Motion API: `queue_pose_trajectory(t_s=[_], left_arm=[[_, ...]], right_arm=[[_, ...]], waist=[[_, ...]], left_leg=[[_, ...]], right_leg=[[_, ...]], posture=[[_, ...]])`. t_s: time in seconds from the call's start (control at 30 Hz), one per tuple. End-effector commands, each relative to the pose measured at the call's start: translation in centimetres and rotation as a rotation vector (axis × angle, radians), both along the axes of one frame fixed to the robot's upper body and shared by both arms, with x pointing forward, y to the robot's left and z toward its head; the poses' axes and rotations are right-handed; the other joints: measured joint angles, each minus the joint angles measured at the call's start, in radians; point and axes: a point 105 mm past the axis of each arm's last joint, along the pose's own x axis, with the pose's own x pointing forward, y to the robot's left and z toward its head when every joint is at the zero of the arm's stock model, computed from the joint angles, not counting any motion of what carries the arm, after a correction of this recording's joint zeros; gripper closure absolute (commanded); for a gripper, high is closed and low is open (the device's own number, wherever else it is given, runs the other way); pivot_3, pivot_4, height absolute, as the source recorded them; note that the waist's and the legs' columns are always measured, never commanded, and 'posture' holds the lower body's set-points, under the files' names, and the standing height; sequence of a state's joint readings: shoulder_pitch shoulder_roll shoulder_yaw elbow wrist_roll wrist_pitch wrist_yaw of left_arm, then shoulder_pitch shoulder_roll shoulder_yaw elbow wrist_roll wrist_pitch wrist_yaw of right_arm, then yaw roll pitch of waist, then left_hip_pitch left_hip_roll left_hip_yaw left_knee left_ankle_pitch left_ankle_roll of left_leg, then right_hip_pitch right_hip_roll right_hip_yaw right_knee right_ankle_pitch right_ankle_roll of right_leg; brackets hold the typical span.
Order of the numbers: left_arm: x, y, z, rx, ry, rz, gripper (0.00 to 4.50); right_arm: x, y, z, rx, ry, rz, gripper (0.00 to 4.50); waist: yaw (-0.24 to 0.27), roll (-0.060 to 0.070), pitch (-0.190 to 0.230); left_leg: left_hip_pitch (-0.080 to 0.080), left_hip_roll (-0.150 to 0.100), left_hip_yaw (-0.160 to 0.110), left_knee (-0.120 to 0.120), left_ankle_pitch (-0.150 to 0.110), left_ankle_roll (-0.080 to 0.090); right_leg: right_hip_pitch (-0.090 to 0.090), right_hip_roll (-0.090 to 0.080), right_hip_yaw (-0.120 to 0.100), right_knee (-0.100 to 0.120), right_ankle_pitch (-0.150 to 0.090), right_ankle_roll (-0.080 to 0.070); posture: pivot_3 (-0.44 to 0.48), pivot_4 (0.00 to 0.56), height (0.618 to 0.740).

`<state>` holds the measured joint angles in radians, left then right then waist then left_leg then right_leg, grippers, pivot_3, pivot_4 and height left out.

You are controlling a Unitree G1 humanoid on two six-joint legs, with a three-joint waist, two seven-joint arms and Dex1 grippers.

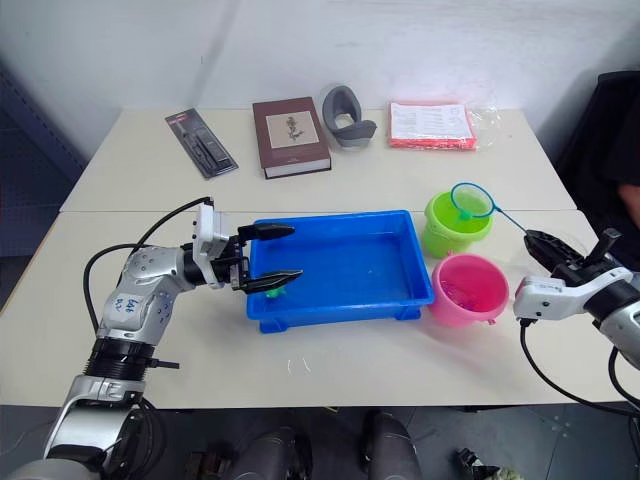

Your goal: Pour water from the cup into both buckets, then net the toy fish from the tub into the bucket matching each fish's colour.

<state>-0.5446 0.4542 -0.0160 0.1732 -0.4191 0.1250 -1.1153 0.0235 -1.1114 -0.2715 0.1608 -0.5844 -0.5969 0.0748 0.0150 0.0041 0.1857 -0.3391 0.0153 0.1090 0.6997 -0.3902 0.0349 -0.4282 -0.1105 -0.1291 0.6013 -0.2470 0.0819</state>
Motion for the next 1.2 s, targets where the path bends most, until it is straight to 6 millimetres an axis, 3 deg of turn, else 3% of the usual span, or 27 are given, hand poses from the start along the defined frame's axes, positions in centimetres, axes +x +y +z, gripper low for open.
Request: queue_pose_trajectory(t_s=[0.03, 0.1, 0.2, 0.3, 0.47, 0.53, 0.6, 0.73, 0.93, 1.2], left_arm=[[-0.2, 0.3, 0.7, 0.008, -0.044, 0.001, 0.06], [-0.3, 0.3, 0.7, 0.01, -0.044, -0.004, 0.06], [-0.1, 0.4, 0.9, 0.0, -0.046, 0.011, 0.06], [-0.1, 0.8, 0.8, 0.004, -0.045, 0.027, 0.06], [0.1, 3.6, 0.9, 0.023, -0.04, 0.095, 0.06], [-0.3, 5.4, 0.7, 0.045, -0.024, 0.12, 0.06], [-0.9, 7.0, 0.2, 0.083, -0.005, 0.138, 0.06], [-2.1, 9.3, -0.2, 0.156, 0.021, 0.159, 0.06], [-2.7, 10.4, -0.2, 0.234, 0.01, 0.171, 0.06], [-3.4, 10.5, 0.0, 0.362, 0.008, 0.128, 0.06]], right_arm=[[0.0, 0.4, 1.1, -0.02, -0.018, 0.029, 4.5], [0.0, 0.5, 1.0, -0.019, -0.013, 0.035, 4.5], [0.3, -1.2, 2.8, 0.016, -0.093, -0.049, 4.5], [0.2, 0.3, 3.3, 0.219, -0.076, 0.006, 4.5], [-0.7, 7.4, 3.2, 0.709, 0.278, 0.253, 4.5], [-1.7, 10.8, 1.8, 0.815, 0.55, 0.309, 4.5], [-2.6, 12.8, 0.0, 0.837, 0.765, 0.285, 4.5], [-2.4, 15.4, -1.8, 0.904, 0.957, 0.184, 4.5], [-0.2, 18.9, -3.5, 0.839, 0.984, 0.15, 4.5], [2.2, 21.9, -4.9, 0.668, 1.031, 0.143, 4.5]], waist=[[0.0, 0.0, 0.0], [-0.001, 0.0, 0.0], [-0.001, 0.0, 0.0], [-0.002, 0.0, 0.0], [-0.013, 0.0, 0.0], [-0.017, 0.001, 0.0], [-0.015, 0.001, 0.0], [-0.013, 0.0, 0.0], [-0.004, 0.0, 0.0], [-0.016, 0.0, 0.0]], left_leg=[[0.0, 0.0, 0.0, 0.0, 0.0, 0.0], [0.0, 0.0, 0.0, 0.0, 0.0, 0.0], [0.0, 0.0, 0.0, 0.0, 0.0, 0.0], [0.0, 0.0, 0.0, 0.0, 0.0, 0.0], [0.0, 0.001, -0.001, 0.0, 0.0, 0.0], [0.0, 0.002, -0.002, 0.0, 0.0, 0.0], [0.001, 0.003, -0.002, 0.0, 0.0, 0.0], [0.0, 0.002, -0.004, 0.002, -0.001, 0.001], [-0.003, 0.001, -0.006, 0.002, -0.002, 0.001], [-0.01, -0.001, -0.005, 0.004, -0.002, 0.001]], right_leg=[[0.0, 0.0, 0.0, 0.0, 0.0, 0.0], [0.0, 0.0, 0.0, 0.0, 0.0, 0.0], [0.0, 0.0, 0.0, 0.0, 0.0, 0.0], [0.0, 0.0, 0.0, 0.0, 0.0, 0.0], [0.0, 0.002, -0.001, 0.0, 0.0, 0.0], [0.0, 0.001, -0.001, 0.0, 0.0, 0.0], [0.0, -0.002, -0.002, 0.001, 0.0, -0.001], [0.0, -0.005, -0.003, 0.001, 0.0, -0.002], [-0.001, -0.007, -0.006, 0.0, 0.0, -0.002], [-0.007, -0.003, -0.008, 0.002, 0.0, -0.002]], posture=[[0.0, 0.15, 0.74], [0.0, 0.15, 0.74], [0.0, 0.15, 0.74], [0.0, 0.15, 0.74], [0.0, 0.15, 0.74], [0.0, 0.15, 0.74], [0.0, 0.15, 0.74], [0.0, 0.15, 0.74], [0.0, 0.15, 0.74], [0.0, 0.15, 0.74]])
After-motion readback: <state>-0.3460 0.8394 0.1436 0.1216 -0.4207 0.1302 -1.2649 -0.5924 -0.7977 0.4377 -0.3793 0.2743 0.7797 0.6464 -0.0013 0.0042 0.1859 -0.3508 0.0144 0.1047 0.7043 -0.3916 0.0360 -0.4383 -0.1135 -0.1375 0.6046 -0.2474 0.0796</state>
